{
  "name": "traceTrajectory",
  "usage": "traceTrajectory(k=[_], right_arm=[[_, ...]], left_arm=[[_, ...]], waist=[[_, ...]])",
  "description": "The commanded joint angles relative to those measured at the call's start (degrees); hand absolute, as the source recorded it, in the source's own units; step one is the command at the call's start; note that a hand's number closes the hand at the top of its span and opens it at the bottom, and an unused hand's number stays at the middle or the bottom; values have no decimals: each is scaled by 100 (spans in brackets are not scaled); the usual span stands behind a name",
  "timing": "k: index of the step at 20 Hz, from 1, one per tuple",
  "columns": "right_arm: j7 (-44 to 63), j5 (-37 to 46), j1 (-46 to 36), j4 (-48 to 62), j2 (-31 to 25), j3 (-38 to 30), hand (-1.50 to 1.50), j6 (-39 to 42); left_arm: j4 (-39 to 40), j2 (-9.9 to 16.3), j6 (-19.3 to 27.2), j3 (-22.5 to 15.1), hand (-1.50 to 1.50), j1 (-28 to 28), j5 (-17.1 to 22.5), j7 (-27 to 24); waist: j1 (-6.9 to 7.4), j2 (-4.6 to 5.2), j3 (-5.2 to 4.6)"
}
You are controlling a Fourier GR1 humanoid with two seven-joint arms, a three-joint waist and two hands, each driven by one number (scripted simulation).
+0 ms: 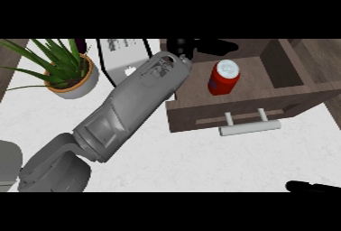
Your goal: Pick up the can, place it into the drawer and close the drawer
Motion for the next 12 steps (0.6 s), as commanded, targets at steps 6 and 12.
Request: traceTrajectory(k=[6,12], right_arm=[[-413,1481,-190,6,-309,545,-150,-97],[-617,2892,-414,358,-574,1051,-150,-363]], left_arm=[[4,0,23,196,-150,-255,376,-237],[-176,0,276,147,-150,-190,530,-408]], waist=[[248,-28,-2],[358,-46,-2]])
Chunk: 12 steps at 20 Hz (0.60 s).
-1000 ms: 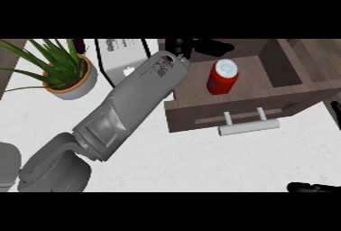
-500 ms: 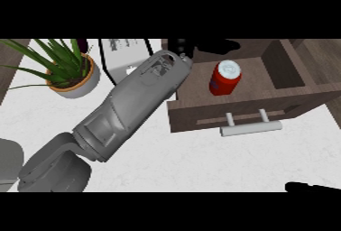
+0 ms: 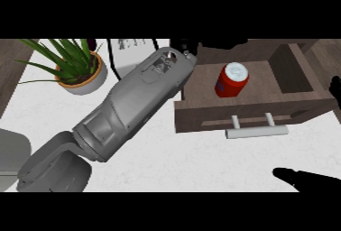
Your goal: Pick up the can, place it into the drawer and close the drawer
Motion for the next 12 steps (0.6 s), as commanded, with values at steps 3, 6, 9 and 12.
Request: traceTrajectory(k=[3,6,9,12], right_arm=[[50,1615,-408,568,-228,596,-150,-324],[-304,2236,-208,1082,-219,909,-150,-630],[-132,2821,-478,1518,-179,1242,-150,-766],[-143,3455,-579,2289,-119,1360,-150,-1203]], left_arm=[[-178,-1,116,-201,-150,-18,37,202],[-73,30,-85,105,-150,-158,0,137],[-237,0,180,-92,-150,-270,-86,490],[-266,268,-135,77,-150,-118,-130,434]], waist=[[250,-59,-2],[385,-81,-2],[380,-100,-2],[492,-106,-4]])
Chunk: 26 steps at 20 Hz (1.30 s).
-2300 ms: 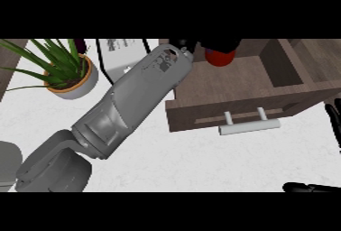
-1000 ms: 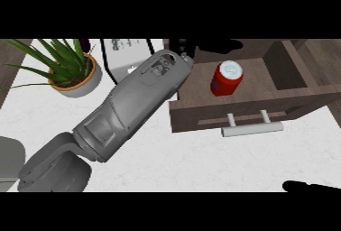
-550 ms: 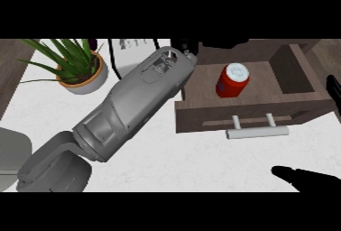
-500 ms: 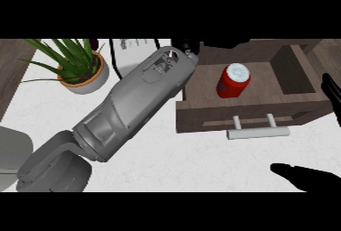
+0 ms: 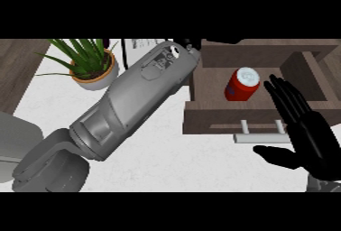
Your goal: Pick up the can, place it into the drawer and close the drawer
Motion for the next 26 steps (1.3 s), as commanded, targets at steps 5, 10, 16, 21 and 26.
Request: traceTrajectory(k=[5,10,16,21,26], right_arm=[[81,655,-894,1638,427,-74,-150,-822],[-76,1013,-1398,2967,640,-145,-150,-1493],[-485,1232,-1490,4116,601,-419,-150,-2346],[-463,1589,-1971,4940,654,-547,-150,-2839],[-452,1750,-2567,5620,697,-779,-150,-3377]], left_arm=[[-891,531,44,-191,-150,154,-358,890],[-1247,661,222,-215,-150,650,-610,944],[-2294,1521,-38,-297,-150,1020,-680,1483],[-2648,2016,-286,-231,-150,1201,-696,1706],[-3300,2155,-131,-359,-150,1739,-793,1895]], waist=[[226,-75,1],[175,-34,1],[334,-49,4],[368,-12,6],[415,-31,6]])
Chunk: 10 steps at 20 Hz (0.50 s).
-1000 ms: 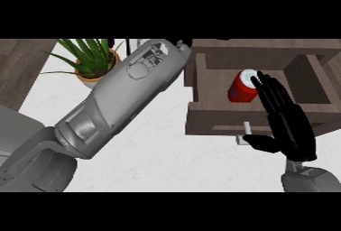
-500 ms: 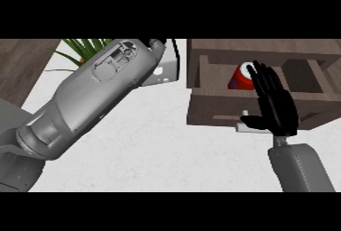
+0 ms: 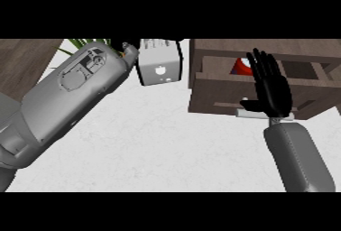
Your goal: Pick up the can, place it into the drawer and close the drawer
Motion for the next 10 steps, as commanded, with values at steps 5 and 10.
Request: traceTrajectory(k=[5,10], right_arm=[[10,35,-954,1729,281,-403,-150,-850],[17,68,-1823,2728,68,-727,-150,-1079]], left_arm=[[-700,461,-93,48,-150,376,-75,359],[-1174,502,83,-51,-150,860,-246,366]], waist=[[58,179,154],[101,208,154]])
